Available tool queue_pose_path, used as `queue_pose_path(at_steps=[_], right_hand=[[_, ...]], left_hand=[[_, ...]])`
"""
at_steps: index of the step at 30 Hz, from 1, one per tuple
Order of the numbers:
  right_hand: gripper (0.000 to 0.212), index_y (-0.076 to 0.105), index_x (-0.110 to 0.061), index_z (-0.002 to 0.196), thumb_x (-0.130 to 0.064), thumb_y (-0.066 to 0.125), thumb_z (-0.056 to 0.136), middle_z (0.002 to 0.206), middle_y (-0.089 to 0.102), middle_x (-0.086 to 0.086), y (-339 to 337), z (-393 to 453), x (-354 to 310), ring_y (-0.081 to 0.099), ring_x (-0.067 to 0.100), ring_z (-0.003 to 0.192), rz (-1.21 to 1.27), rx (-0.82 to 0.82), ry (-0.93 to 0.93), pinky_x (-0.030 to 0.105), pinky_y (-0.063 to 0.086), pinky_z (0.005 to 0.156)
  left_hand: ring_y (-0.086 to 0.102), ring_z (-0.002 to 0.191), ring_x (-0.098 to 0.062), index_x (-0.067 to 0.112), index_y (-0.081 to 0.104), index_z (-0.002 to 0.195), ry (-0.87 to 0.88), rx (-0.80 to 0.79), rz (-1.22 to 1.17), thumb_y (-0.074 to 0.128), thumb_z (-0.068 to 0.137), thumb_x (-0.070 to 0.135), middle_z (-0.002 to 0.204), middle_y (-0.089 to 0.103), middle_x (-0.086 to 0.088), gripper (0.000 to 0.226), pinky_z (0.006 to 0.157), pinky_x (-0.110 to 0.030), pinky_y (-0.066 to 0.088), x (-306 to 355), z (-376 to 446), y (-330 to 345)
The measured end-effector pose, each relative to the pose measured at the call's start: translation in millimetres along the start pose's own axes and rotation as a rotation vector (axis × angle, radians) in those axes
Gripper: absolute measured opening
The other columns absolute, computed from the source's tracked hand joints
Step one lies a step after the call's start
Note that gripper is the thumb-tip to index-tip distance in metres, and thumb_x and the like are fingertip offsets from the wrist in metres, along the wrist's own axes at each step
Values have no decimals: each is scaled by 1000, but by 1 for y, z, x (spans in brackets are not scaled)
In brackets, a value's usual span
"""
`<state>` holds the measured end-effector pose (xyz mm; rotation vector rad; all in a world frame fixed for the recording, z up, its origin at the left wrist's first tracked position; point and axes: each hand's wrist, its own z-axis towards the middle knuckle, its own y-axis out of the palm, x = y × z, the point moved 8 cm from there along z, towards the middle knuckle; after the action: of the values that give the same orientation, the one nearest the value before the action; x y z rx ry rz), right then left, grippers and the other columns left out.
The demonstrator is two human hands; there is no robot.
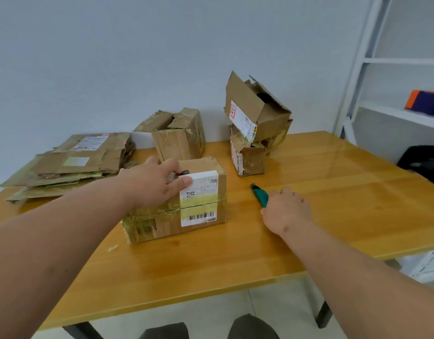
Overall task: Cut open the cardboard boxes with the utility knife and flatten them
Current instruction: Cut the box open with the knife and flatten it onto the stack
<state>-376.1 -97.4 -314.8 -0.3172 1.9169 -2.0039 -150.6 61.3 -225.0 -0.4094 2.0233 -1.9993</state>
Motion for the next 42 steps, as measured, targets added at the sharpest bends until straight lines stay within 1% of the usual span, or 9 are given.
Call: queue_pose_path(at_steps=[5, 8, 11, 13, 16, 18, 23, 28, 42], right_hand=[[34, 47, -15, 129, -19, 42, 95, 128, 49, 9, 2, -2, -9, 47, 27, 116, 21, -14, -61, 40, 42, 95], [28, 47, -18, 123, -22, 40, 95, 123, 52, 7, 0, -3, -6, 50, 25, 110, 50, 26, -100, 40, 44, 91], [23, 44, -25, 117, -38, 39, 99, 109, 54, 2, 1, -1, 0, 53, 23, 98, 130, -5, -130, 38, 48, 80], [20, 41, -29, 111, -46, 35, 102, 93, 53, -2, 0, 0, -2, 55, 19, 82, 235, -7, -188, 38, 49, 67], [9, 39, -32, 105, -39, 34, 104, 82, 55, -4, -10, -3, -13, 56, 17, 68, 431, 47, -326, 36, 46, 54], [3, 37, -33, 101, -35, 35, 104, 80, 54, -6, -16, -7, -19, 54, 15, 65, 470, 86, -407, 33, 40, 52], [17, 38, -32, 87, -41, 37, 102, 72, 53, -9, -20, -16, -27, 51, 10, 57, 484, 156, -497, 27, 32, 47], [27, 35, -33, 79, -46, 36, 102, 65, 52, -8, -20, -15, -26, 44, 8, 48, 531, 147, -498, 24, 27, 44], [31, 34, -29, 75, -45, 38, 102, 67, 52, -7, -18, -13, -27, 45, 11, 52, 600, 122, -423, 27, 28, 46]], left_hand=[[56, 81, -10, 35, 38, 102, 50, 46, -108, 21, 80, 76, 100, 55, 10, 50, 73, -38, 51, 8, 11, -2], [58, 86, -10, 30, 37, 118, 62, 58, -46, 18, 73, 84, 108, 56, 8, 72, 73, -37, 54, 9, 13, -2], [52, 117, -21, 39, 18, 148, 69, 13, 43, 8, 73, 83, 143, 40, 1, 87, 91, -43, 50, 7, 17, 2], [45, 127, -23, 46, 11, 150, 69, -37, 43, 3, 72, 82, 150, 30, 2, 86, 97, -45, 46, 6, 21, 4], [42, 130, -23, 48, 10, 151, 60, -81, -4, 4, 73, 81, 151, 27, 3, 85, 103, -45, 42, 4, 25, 5], [39, 133, -23, 47, 11, 151, 61, -104, -42, 6, 73, 81, 152, 27, 3, 85, 107, -44, 37, 3, 27, 6], [39, 132, -22, 46, 14, 151, 49, -125, -112, 13, 73, 80, 153, 26, 5, 84, 106, -38, 35, 4, 28, 5], [38, 133, -23, 48, 15, 150, 38, -128, -149, 16, 73, 80, 153, 25, 6, 83, 106, -40, 34, 6, 26, 5], [40, 129, -24, 46, 18, 150, 34, -118, -192, 20, 74, 79, 151, 27, 5, 82, 106, -42, 36, 10, 21, 4]])
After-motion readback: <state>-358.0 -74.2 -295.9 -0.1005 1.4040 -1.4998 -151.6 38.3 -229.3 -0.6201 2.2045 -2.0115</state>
